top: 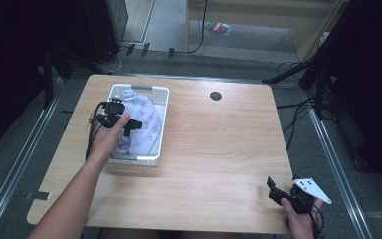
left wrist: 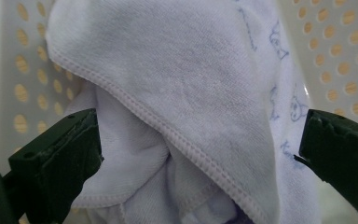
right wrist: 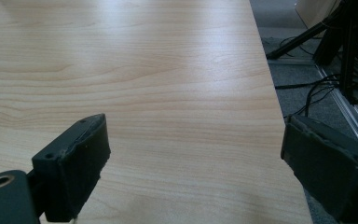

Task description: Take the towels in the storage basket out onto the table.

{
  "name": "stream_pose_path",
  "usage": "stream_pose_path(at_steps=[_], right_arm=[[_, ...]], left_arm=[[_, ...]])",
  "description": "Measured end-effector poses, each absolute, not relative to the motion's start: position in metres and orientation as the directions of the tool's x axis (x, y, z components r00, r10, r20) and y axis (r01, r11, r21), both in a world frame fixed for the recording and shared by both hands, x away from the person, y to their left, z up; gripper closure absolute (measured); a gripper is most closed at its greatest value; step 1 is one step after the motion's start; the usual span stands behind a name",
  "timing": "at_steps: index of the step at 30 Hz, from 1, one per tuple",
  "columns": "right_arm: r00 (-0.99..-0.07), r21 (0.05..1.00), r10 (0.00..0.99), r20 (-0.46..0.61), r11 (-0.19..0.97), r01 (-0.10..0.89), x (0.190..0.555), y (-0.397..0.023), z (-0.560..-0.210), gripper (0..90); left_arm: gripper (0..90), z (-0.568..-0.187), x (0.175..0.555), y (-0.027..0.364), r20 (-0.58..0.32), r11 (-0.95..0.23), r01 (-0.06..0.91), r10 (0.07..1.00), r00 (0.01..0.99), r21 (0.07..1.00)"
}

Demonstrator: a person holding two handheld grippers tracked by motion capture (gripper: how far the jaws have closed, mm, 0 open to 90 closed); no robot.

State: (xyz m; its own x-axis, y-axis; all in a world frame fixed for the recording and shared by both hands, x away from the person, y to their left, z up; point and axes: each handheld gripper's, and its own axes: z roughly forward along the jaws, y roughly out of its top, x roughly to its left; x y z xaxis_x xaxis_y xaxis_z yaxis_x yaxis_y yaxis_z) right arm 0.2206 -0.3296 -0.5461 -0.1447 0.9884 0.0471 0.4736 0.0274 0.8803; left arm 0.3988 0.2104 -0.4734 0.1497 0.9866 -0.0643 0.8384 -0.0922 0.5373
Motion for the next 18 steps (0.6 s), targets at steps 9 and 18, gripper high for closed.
stream_pose_path(at_steps=[9, 18], right_arm=[[-0.143, 0.880, 0.988, 0.053, 0.021, 0.474, 0.220, -0.330, -0.546, 7.9], [-0.143, 0.881, 0.988, 0.060, 0.015, 0.474, 0.220, -0.331, -0.546, 7.8]], left_arm=[[0.0, -0.490, 0.417, 0.203, -0.065, -0.092, 0.882, 0.988, 0.137, 0.461], [0.0, -0.510, 0.426, 0.191, 0.019, -0.129, 0.902, 0.991, 0.133, 0.412]])
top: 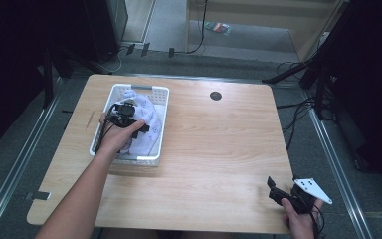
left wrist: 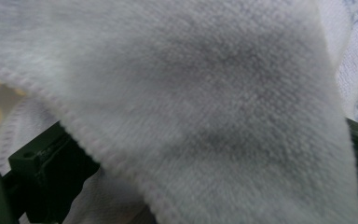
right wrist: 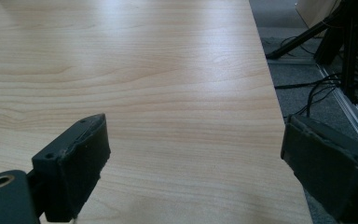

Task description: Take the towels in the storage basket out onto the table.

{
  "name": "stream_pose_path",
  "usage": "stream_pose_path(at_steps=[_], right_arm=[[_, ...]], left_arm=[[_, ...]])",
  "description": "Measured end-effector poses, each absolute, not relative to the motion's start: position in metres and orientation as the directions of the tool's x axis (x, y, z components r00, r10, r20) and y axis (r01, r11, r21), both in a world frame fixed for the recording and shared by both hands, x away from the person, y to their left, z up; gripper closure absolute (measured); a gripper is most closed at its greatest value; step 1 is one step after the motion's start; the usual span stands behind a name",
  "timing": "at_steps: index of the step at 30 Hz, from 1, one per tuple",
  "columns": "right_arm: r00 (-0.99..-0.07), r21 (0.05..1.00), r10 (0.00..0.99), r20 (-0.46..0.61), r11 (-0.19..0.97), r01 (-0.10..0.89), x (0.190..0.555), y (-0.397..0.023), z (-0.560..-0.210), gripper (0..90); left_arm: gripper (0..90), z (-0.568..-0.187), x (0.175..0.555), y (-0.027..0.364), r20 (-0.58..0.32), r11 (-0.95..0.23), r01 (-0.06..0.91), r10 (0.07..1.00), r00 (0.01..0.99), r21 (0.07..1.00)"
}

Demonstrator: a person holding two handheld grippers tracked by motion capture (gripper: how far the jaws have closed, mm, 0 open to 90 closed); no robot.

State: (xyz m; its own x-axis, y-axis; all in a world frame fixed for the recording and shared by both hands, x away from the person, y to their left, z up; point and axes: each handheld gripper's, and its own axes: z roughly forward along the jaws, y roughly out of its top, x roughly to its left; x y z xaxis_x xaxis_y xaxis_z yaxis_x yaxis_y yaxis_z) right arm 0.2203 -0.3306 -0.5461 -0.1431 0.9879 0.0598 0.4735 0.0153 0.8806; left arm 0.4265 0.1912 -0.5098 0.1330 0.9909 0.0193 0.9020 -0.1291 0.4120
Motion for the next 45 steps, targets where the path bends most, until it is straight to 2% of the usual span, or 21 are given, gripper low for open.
stream_pose_path(at_steps=[4, 17, 20, 21, 23, 27, 32, 39, 40, 45], right_arm=[[-0.145, 0.881, 0.988, 0.063, 0.013, 0.473, 0.220, -0.331, -0.546, 7.8], [-0.143, 0.880, 0.988, 0.057, 0.018, 0.474, 0.220, -0.330, -0.546, 7.8], [-0.144, 0.880, 0.988, 0.057, 0.019, 0.474, 0.220, -0.330, -0.546, 7.9], [-0.144, 0.880, 0.988, 0.056, 0.019, 0.474, 0.220, -0.330, -0.546, 7.9], [-0.144, 0.880, 0.988, 0.056, 0.019, 0.475, 0.220, -0.330, -0.546, 7.9], [-0.145, 0.880, 0.988, 0.057, 0.019, 0.475, 0.220, -0.330, -0.546, 7.9], [-0.145, 0.880, 0.988, 0.060, 0.017, 0.475, 0.220, -0.330, -0.546, 7.9], [-0.148, 0.880, 0.987, 0.061, 0.017, 0.475, 0.220, -0.331, -0.546, 7.8], [-0.148, 0.880, 0.987, 0.061, 0.017, 0.475, 0.220, -0.330, -0.546, 7.9], [-0.147, 0.880, 0.987, 0.057, 0.020, 0.475, 0.221, -0.330, -0.546, 7.9]], left_arm=[[0.0, -0.517, 0.424, 0.191, 0.003, -0.153, 0.887, 0.986, 0.168, 0.435], [0.4, -0.524, 0.426, 0.194, -0.030, -0.143, 0.892, 0.985, 0.173, 0.428], [9.8, -0.519, 0.424, 0.194, -0.029, -0.150, 0.885, 0.983, 0.181, 0.440], [19.9, -0.518, 0.423, 0.194, -0.031, -0.147, 0.883, 0.983, 0.180, 0.446], [33.6, -0.515, 0.421, 0.194, -0.040, -0.147, 0.876, 0.982, 0.186, 0.459], [49.2, -0.513, 0.420, 0.196, -0.062, -0.133, 0.875, 0.981, 0.182, 0.465], [56.4, -0.508, 0.422, 0.199, -0.094, -0.121, 0.887, 0.979, 0.180, 0.445], [57.1, -0.497, 0.420, 0.204, -0.105, -0.101, 0.876, 0.980, 0.170, 0.472], [57.0, -0.492, 0.418, 0.205, -0.134, -0.076, 0.872, 0.978, 0.160, 0.484], [56.9, -0.477, 0.416, 0.205, -0.109, -0.105, 0.865, 0.977, 0.181, 0.490]])
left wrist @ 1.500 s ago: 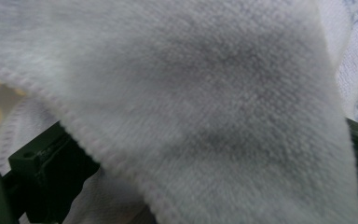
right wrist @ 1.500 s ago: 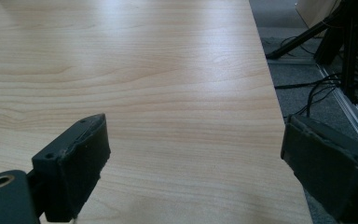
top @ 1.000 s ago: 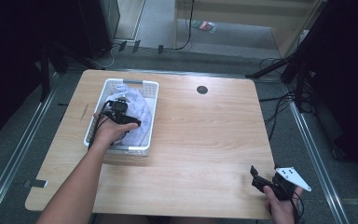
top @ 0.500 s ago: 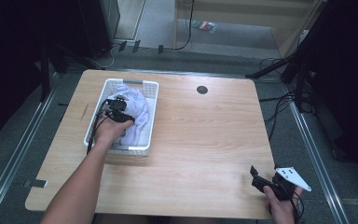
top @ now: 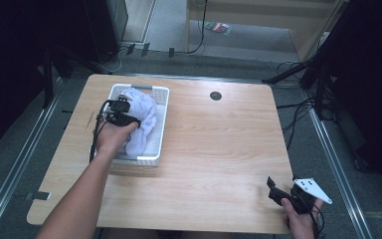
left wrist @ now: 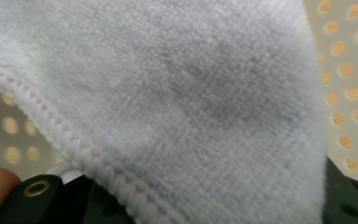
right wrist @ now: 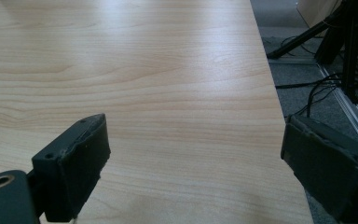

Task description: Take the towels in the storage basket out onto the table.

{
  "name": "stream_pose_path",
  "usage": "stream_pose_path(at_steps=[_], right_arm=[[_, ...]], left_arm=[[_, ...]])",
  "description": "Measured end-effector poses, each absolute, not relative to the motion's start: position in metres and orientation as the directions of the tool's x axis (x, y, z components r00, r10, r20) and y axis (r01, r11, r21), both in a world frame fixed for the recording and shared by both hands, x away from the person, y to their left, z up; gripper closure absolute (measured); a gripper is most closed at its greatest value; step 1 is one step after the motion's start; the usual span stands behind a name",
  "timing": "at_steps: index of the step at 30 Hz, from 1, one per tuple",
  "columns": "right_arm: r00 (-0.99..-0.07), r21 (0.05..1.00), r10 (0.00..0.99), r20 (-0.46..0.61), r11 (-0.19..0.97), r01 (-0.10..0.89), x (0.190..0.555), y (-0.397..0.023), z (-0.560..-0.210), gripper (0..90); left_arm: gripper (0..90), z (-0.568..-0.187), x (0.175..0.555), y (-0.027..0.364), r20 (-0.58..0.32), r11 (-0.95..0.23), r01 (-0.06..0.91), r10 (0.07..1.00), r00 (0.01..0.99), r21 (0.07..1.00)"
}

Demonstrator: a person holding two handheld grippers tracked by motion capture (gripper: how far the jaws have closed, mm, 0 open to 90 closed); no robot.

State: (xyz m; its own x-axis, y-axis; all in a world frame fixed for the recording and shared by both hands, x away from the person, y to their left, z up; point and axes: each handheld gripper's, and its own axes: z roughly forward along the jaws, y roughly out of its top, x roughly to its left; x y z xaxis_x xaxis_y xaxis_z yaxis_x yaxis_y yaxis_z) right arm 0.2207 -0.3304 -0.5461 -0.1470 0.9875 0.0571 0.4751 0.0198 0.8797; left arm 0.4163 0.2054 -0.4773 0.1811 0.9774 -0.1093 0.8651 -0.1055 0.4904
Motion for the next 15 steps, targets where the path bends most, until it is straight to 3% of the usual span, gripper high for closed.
stream_pose_path(at_steps=[15], right_arm=[[-0.147, 0.879, 0.988, 0.055, 0.022, 0.476, 0.221, -0.330, -0.546, 7.9]], left_arm=[[56.7, -0.418, 0.406, 0.209, -0.093, -0.109, 0.815, 0.976, 0.195, 0.569]])
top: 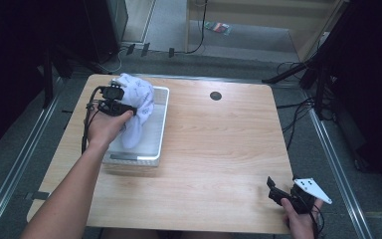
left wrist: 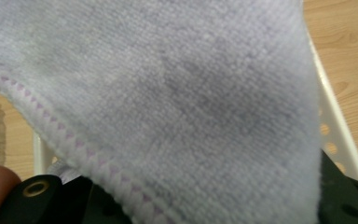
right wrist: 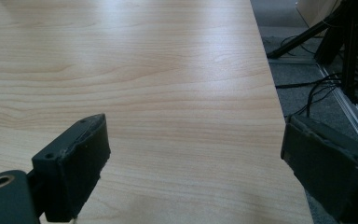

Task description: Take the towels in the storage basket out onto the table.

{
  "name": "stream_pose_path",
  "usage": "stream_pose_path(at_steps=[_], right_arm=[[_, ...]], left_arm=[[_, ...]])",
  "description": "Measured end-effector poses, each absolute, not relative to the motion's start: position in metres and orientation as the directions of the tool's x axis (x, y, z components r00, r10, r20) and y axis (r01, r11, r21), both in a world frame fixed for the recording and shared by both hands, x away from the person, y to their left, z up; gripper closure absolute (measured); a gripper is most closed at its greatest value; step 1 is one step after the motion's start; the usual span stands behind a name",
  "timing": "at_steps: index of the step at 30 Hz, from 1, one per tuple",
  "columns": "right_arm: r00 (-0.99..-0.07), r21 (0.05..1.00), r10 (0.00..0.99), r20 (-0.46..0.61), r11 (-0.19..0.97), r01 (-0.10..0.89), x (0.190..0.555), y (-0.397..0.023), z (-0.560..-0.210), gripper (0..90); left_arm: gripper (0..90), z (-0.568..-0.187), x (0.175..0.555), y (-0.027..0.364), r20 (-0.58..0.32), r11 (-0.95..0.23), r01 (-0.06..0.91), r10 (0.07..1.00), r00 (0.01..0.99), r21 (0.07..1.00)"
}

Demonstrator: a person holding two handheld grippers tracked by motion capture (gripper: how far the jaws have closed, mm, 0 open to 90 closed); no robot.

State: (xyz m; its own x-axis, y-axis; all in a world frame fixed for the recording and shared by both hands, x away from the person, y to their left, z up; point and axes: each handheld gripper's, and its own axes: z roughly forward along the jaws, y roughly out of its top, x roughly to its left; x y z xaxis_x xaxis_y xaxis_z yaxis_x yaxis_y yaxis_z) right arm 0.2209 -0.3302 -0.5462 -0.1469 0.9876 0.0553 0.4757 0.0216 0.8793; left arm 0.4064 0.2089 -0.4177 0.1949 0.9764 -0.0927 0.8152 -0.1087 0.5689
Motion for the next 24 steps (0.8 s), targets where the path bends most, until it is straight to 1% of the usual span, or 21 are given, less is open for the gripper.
stream_pose_path(at_steps=[2, 9, 10, 16, 24], right_arm=[[-0.146, 0.879, 0.988, 0.054, 0.022, 0.477, 0.221, -0.330, -0.546, 7.9], [-0.145, 0.879, 0.988, 0.054, 0.022, 0.475, 0.221, -0.330, -0.546, 7.9], [-0.145, 0.879, 0.988, 0.054, 0.022, 0.476, 0.221, -0.330, -0.546, 7.9], [-0.146, 0.880, 0.988, 0.053, 0.023, 0.475, 0.221, -0.330, -0.546, 7.8], [-0.148, 0.884, 0.988, 0.049, 0.026, 0.467, 0.220, -0.330, -0.546, 7.8]], left_arm=[[56.6, -0.412, 0.406, 0.208, -0.104, -0.101, 0.810, 0.975, 0.196, 0.577], [56.3, -0.401, 0.404, 0.203, -0.108, -0.095, 0.803, 0.975, 0.194, 0.588], [56.3, -0.399, 0.404, 0.204, -0.100, -0.109, 0.802, 0.974, 0.205, 0.587], [56.2, -0.387, 0.402, 0.202, -0.113, -0.098, 0.799, 0.973, 0.203, 0.593], [56.0, -0.380, 0.402, 0.193, -0.122, -0.087, 0.793, 0.972, 0.200, 0.604]])
